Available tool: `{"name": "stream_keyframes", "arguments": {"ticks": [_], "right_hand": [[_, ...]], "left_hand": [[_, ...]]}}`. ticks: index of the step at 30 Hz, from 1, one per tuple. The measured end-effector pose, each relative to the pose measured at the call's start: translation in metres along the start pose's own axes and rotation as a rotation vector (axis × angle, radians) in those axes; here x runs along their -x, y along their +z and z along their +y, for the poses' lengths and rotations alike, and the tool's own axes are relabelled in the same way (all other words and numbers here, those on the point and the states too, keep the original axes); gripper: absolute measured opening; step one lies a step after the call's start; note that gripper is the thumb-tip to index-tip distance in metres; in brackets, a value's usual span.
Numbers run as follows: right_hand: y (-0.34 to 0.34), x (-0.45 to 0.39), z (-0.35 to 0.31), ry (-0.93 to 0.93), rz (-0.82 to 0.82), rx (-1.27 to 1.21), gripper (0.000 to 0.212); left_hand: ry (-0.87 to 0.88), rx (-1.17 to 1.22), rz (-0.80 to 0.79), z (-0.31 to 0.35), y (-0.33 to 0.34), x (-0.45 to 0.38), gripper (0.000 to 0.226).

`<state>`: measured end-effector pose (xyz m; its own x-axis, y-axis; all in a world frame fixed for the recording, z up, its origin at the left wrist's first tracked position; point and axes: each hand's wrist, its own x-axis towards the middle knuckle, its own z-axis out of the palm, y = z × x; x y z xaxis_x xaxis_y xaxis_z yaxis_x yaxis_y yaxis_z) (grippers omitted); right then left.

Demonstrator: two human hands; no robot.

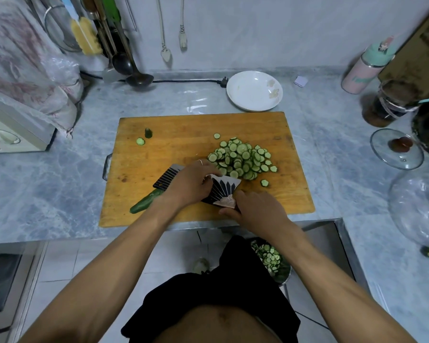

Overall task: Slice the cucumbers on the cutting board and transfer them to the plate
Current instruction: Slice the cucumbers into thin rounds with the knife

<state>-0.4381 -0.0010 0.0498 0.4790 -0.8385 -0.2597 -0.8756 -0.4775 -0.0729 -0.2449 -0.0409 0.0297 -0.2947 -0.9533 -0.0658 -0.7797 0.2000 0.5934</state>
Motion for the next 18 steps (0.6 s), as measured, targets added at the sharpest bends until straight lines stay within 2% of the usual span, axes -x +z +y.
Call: {"name": "stream_keyframes", "arguments": {"ticks": [3,4,8,9,11,13,15,16,18], "right_hand": [[0.003,0.004,-0.001,0.029,0.014,-0.038,0.059],[0.005,0.005,-0.002,0.047,0.018,-0.068,0.059],[0.007,0.007,-0.008,0.152,0.003,-0.242,0.057],[0.007,0.007,-0.009,0.162,0.0,-0.245,0.056],[0.004,0.005,-0.01,0.159,0.0,-0.23,0.055],[0.003,0.003,-0.013,0.132,0.002,-0.204,0.054],[0.003,0.001,-0.016,0.105,0.0,-0.202,0.053],[0.004,0.001,-0.018,0.106,-0.004,-0.231,0.052],[0.008,0.0,-0.021,0.139,-0.004,-0.339,0.05]], "left_hand": [[0.007,0.002,-0.007,0.0,0.004,0.002,0.038],[0.005,0.034,0.045,-0.002,0.003,0.003,0.038],[0.01,0.162,0.417,-0.009,-0.004,0.026,0.039],[0.013,0.166,0.457,-0.01,-0.006,0.032,0.039],[0.046,0.11,0.409,-0.012,-0.011,0.036,0.038],[0.068,-0.015,0.255,-0.016,-0.013,0.03,0.036],[0.01,-0.047,0.161,-0.019,-0.013,0.02,0.035],[-0.026,-0.013,0.171,-0.02,-0.014,0.017,0.035],[-0.047,0.066,0.325,-0.021,-0.017,0.021,0.036]]}}
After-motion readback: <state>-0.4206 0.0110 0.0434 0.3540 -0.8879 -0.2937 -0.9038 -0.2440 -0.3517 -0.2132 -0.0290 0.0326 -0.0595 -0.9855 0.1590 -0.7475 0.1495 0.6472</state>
